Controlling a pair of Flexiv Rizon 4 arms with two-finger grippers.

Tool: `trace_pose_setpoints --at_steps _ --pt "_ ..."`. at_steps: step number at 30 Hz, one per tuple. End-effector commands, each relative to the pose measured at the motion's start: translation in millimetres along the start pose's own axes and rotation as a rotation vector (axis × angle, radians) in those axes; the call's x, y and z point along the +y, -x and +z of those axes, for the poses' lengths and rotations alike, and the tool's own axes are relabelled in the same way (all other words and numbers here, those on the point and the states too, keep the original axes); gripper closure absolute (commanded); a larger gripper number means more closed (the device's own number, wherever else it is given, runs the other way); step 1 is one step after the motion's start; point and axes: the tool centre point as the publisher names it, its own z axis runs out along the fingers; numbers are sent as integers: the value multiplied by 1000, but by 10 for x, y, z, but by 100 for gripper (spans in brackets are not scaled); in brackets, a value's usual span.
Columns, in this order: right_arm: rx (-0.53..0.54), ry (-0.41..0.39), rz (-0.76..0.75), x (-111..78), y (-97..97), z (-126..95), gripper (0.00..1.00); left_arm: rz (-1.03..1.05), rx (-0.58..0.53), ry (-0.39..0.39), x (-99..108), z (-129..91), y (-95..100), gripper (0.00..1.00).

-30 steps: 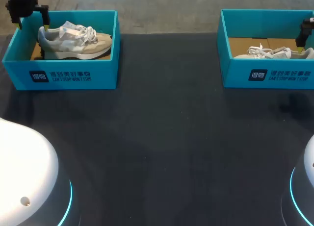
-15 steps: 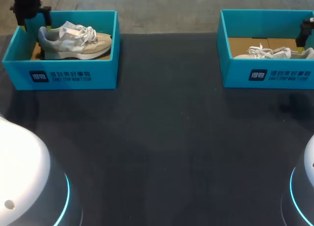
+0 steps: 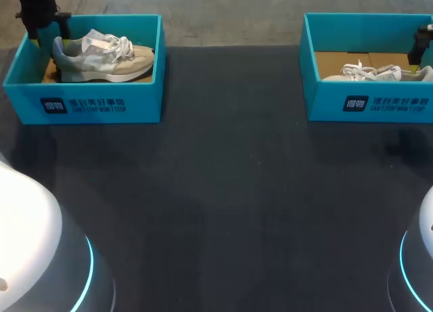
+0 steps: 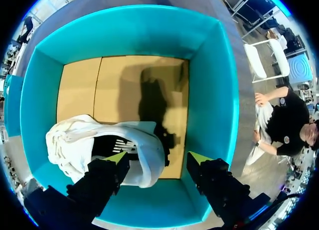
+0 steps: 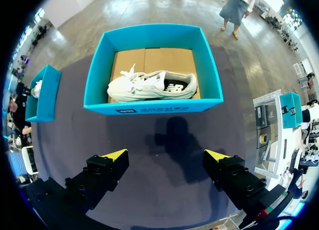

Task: Take the shoe out of the shoebox, open the shoe tongue, remove and reinsert the insole, then place the shoe into the shoebox

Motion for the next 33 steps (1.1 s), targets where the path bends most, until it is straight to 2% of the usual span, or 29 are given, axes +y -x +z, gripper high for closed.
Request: trace_pose_setpoints --at_steps 1,5,13,20,23,24,25,33 --pt "0 2 1 -9 -3 1 0 0 -6 -15 76 125 0 22" --pt "0 2 1 -9 -3 1 0 -6 -8 -9 81 182 1 20" --pt "0 2 1 -9 -3 1 0 -5 -6 -33 123 408 16 26" --pt "0 2 1 -9 -3 1 0 -13 -5 -50 137 498 3 29" --pt "0 2 1 -9 -3 1 0 -7 -2 -55 144 512 -1 41" --pt "0 2 1 -9 -3 1 0 -7 -1 -56 146 514 -3 49" --pt "0 2 1 -9 -3 1 0 -7 -1 -57 147 514 -6 53" --pt "0 2 1 -9 -3 1 0 -1 -3 -61 142 494 -16 69"
